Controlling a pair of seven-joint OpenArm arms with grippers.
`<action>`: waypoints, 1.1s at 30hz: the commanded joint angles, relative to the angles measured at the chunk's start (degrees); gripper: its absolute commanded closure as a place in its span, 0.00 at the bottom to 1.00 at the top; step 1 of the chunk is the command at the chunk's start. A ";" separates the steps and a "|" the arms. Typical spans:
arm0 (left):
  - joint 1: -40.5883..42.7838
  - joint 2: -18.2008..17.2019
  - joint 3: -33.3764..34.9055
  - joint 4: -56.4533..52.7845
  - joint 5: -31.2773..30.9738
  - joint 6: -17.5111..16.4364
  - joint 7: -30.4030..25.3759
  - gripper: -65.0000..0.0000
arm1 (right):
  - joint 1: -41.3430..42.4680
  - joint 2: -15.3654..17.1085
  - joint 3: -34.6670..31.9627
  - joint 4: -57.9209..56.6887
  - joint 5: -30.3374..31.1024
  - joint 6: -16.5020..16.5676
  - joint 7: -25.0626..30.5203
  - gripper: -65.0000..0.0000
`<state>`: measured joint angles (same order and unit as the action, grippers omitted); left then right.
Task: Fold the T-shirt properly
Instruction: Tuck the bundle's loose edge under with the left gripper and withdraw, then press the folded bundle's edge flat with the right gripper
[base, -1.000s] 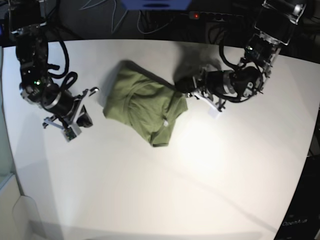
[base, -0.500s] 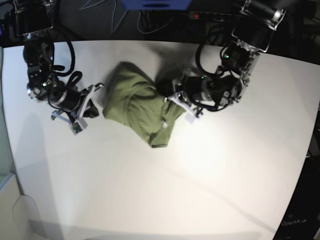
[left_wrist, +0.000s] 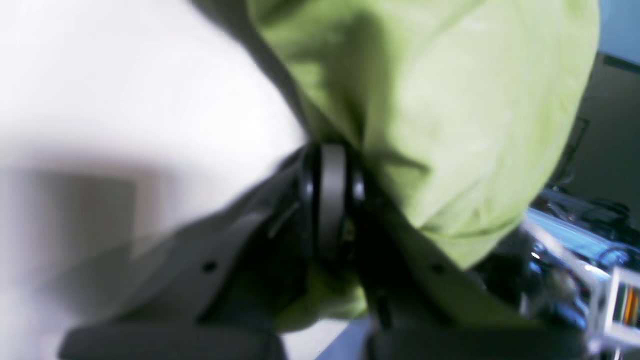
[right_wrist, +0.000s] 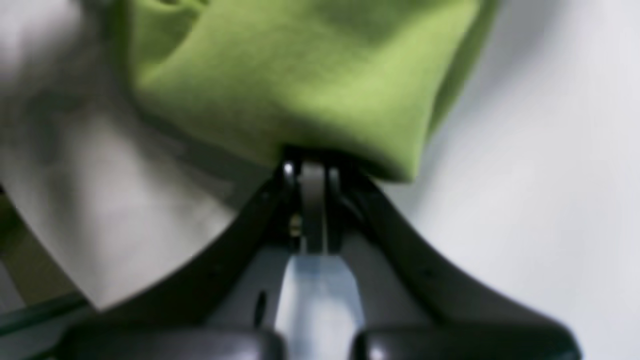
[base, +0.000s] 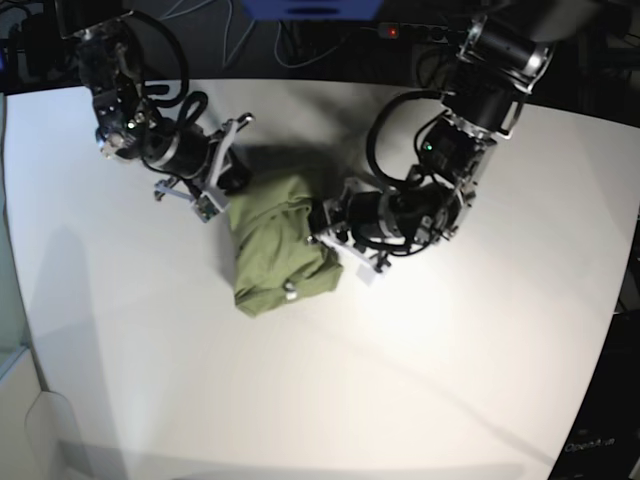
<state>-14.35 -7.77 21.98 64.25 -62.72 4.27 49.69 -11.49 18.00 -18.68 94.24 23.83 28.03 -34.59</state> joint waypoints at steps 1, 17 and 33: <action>-1.96 0.43 -0.04 1.47 -1.50 -0.98 0.02 0.98 | 0.45 -0.55 -0.71 2.25 1.53 -0.03 1.49 1.00; 1.47 -4.23 -7.43 10.26 -1.59 -0.80 1.25 0.98 | 0.36 2.79 -2.55 3.13 1.44 -4.16 1.49 1.00; 15.71 -17.59 -36.17 23.53 -1.15 -1.15 16.55 0.98 | -6.05 7.72 6.24 11.39 1.70 -4.25 1.49 1.00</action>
<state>2.22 -24.58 -13.93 86.72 -62.74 3.42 66.24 -18.11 25.17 -13.04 104.29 24.77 23.86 -34.74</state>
